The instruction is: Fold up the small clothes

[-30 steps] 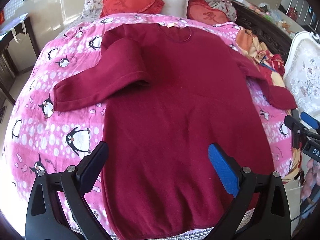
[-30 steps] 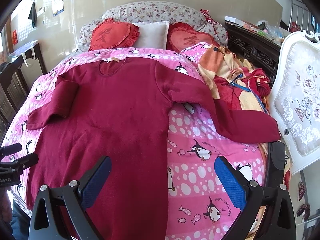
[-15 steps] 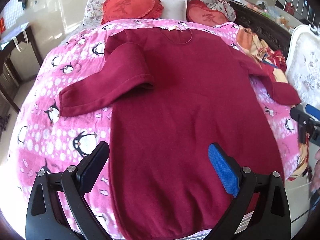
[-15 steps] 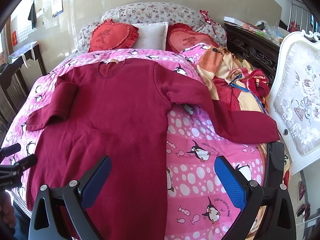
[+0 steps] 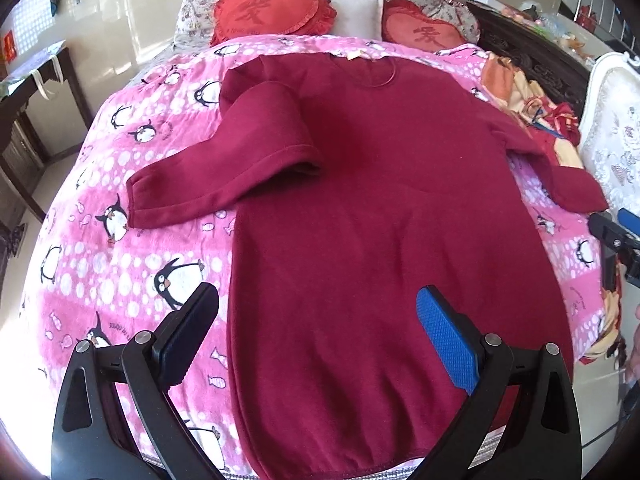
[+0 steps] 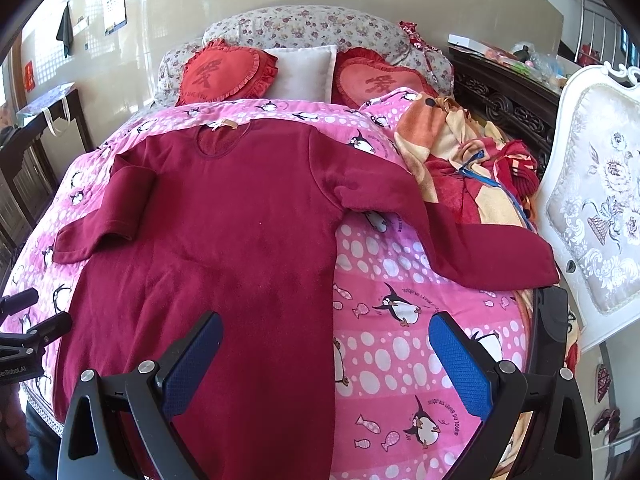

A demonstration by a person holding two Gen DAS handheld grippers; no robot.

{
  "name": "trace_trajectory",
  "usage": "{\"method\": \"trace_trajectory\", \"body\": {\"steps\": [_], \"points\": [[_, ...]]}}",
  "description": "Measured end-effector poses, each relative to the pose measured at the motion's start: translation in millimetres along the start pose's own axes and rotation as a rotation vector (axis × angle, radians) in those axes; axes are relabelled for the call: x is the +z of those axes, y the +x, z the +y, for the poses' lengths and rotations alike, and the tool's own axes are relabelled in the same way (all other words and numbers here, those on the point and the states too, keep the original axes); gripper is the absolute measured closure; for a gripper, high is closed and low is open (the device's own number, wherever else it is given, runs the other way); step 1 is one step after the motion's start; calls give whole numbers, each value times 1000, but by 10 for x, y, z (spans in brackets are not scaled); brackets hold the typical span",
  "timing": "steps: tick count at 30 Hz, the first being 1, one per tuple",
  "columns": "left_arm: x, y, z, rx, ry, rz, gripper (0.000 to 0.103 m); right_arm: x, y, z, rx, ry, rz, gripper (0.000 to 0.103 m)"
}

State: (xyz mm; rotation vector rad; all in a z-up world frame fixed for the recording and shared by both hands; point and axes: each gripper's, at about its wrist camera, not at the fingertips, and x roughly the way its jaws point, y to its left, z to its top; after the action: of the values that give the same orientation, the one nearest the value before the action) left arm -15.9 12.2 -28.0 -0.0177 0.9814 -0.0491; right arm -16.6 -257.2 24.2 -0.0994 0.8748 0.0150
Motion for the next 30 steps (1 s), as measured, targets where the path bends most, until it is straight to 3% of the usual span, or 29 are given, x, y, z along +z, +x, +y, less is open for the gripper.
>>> {"method": "trace_trajectory", "body": {"steps": [16, 30], "points": [[3, 162, 28, 45, -7, 62, 3, 59, 35, 134, -1, -18, 6, 1], [-1, 176, 101, 43, -48, 57, 3, 78, 4, 168, 13, -23, -6, 1]]}}
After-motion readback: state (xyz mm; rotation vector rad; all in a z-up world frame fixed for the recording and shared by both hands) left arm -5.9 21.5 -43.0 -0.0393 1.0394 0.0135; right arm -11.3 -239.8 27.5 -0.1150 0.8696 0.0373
